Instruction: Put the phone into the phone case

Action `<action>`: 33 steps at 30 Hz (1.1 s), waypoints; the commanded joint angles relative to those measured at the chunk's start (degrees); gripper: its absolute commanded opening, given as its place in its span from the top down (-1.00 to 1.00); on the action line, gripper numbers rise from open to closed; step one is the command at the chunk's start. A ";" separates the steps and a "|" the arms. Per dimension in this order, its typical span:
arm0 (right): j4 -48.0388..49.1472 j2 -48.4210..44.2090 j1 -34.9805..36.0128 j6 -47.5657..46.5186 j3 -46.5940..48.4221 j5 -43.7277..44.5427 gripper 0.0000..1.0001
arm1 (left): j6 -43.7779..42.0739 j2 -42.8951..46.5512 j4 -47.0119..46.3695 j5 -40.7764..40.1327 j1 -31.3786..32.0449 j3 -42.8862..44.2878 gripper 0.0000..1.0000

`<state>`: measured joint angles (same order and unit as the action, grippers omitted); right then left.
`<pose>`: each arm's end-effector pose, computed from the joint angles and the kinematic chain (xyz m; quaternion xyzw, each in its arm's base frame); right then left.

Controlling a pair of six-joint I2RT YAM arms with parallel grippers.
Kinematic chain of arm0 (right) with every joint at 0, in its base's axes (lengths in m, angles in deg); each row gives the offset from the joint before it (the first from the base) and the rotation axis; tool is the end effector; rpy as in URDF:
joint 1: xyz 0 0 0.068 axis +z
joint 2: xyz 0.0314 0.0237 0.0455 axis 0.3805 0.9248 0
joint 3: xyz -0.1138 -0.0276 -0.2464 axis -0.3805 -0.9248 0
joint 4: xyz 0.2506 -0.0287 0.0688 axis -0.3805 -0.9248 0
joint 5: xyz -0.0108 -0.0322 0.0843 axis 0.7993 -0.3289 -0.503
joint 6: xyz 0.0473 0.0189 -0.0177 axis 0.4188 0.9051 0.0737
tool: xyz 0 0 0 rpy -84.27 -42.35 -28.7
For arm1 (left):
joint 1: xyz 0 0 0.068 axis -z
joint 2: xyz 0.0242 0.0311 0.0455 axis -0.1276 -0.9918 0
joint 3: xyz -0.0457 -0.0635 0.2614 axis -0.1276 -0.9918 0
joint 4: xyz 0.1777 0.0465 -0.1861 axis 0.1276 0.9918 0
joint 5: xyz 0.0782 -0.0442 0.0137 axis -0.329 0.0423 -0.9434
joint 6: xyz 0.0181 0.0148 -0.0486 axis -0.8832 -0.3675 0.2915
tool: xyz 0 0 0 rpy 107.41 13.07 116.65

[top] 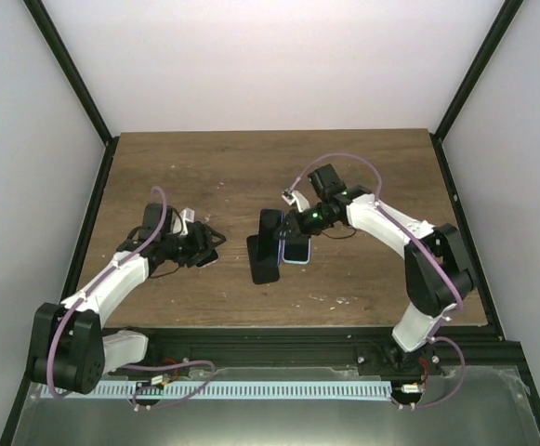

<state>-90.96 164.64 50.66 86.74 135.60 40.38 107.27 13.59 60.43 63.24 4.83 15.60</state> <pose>0.2884 0.1836 0.2323 -0.2086 0.8745 0.4287 0.0893 0.2180 -0.0677 0.1997 -0.1222 0.8959 -0.3945 0.1637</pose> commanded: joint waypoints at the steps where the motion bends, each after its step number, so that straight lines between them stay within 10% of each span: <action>1: -1.89 2.60 -0.41 -1.24 4.70 -4.70 0.92 | 0.71 -1.29 -4.65 2.73 0.07 -1.60 -0.45; 21: -9.59 21.61 -0.44 -5.39 12.95 -5.72 0.74 | 1.96 -8.24 -7.60 4.71 1.31 -1.36 -0.22; 33: 3.85 22.63 -0.43 3.23 7.46 -9.48 0.55 | 2.62 -11.99 -9.88 5.16 2.33 -1.37 -0.15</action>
<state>-92.91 187.09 50.57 86.76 144.56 34.76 109.74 2.44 52.52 67.62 6.58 14.45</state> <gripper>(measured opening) 0.232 0.577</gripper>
